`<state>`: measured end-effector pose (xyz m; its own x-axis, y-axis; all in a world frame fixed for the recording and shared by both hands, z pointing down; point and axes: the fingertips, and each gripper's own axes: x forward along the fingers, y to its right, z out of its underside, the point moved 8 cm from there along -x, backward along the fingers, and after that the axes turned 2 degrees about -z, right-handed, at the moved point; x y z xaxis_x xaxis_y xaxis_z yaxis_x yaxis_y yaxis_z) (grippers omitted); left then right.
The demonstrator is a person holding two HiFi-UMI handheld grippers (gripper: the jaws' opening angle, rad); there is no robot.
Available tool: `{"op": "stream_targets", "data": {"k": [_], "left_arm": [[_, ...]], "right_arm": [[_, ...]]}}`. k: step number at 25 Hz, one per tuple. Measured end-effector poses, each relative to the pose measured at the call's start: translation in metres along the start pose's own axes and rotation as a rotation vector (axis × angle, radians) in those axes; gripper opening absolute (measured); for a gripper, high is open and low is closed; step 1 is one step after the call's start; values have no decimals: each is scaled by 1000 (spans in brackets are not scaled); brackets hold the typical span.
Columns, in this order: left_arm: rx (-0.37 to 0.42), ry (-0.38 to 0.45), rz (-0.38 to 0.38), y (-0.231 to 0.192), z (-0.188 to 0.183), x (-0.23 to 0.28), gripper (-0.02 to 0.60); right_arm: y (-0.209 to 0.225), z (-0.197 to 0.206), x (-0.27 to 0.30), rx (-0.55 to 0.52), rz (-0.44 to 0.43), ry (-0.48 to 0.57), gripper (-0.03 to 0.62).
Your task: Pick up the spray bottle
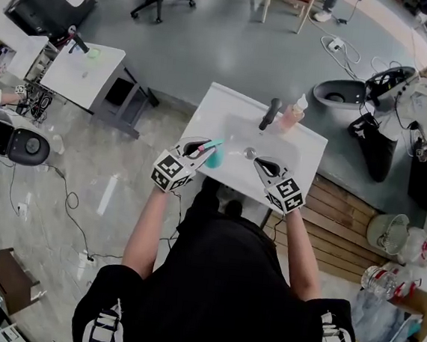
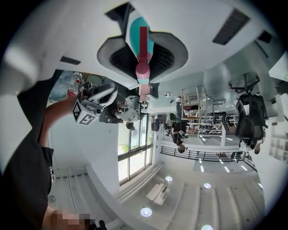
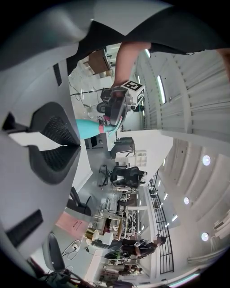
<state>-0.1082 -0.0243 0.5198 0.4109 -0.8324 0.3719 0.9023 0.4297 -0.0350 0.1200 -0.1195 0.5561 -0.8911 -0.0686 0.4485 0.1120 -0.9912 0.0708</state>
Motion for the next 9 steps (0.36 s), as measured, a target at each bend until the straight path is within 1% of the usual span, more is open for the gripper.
{"op": "stream_targets", "data": {"k": [4,9], "left_arm": [[1,2,-3,18,3,-2,74],[0,-8,1,27,5,-7,74]], "right_arm": [[-4,11,-12,1,0,-6,15],[-10,15,-17,12,0,0,16]]}}
